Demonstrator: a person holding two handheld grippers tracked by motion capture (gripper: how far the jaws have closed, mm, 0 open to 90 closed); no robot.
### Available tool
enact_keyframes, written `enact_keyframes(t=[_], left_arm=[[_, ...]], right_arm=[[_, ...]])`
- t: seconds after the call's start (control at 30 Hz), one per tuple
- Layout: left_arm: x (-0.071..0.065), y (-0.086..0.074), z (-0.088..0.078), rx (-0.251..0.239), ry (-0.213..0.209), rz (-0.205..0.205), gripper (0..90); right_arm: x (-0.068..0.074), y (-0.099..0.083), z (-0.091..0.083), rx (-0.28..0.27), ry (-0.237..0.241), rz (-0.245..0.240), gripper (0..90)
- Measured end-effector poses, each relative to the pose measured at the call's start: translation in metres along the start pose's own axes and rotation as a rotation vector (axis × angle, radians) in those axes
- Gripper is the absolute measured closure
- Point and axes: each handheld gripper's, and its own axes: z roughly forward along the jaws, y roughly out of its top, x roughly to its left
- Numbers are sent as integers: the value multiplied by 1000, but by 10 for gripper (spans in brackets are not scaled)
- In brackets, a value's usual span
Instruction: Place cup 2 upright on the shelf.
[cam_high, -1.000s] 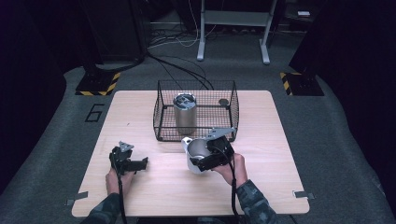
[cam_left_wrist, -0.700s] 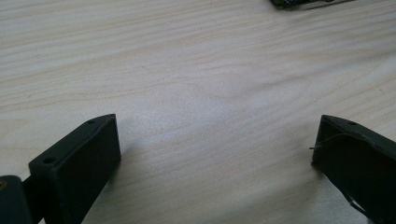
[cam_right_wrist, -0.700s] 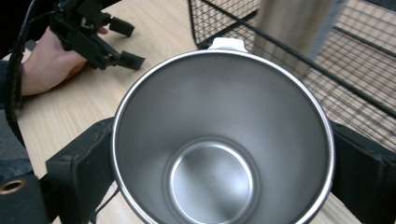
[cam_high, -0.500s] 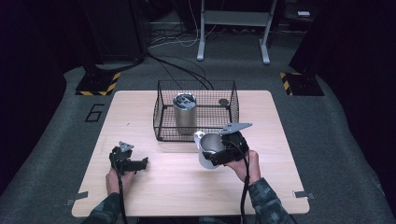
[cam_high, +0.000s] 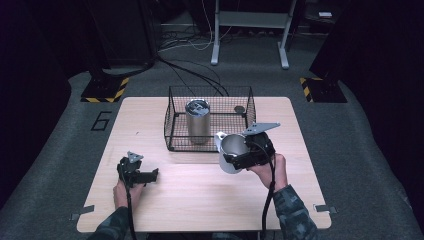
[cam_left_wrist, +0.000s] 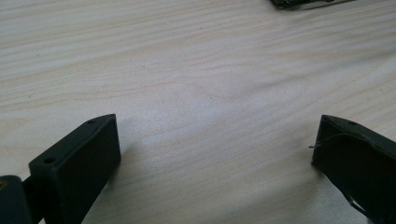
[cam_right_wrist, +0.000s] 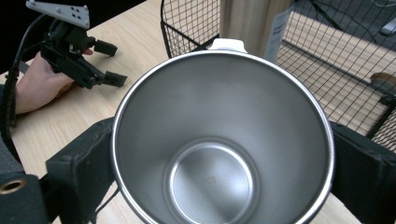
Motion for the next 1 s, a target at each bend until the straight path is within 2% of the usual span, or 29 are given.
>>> enact_keyframes(t=[0.33,0.77,1.0], left_arm=[[0,0,0,4,1,4,6],[0,0,0,1,0,2,6],[0,0,0,4,0,4,6]], right_arm=[[-9,23,-19,-38,-36,-8,60],[-20,43,-13,-48,-44,-1,60],[-25,47,-12,-52,-54,-5,60]])
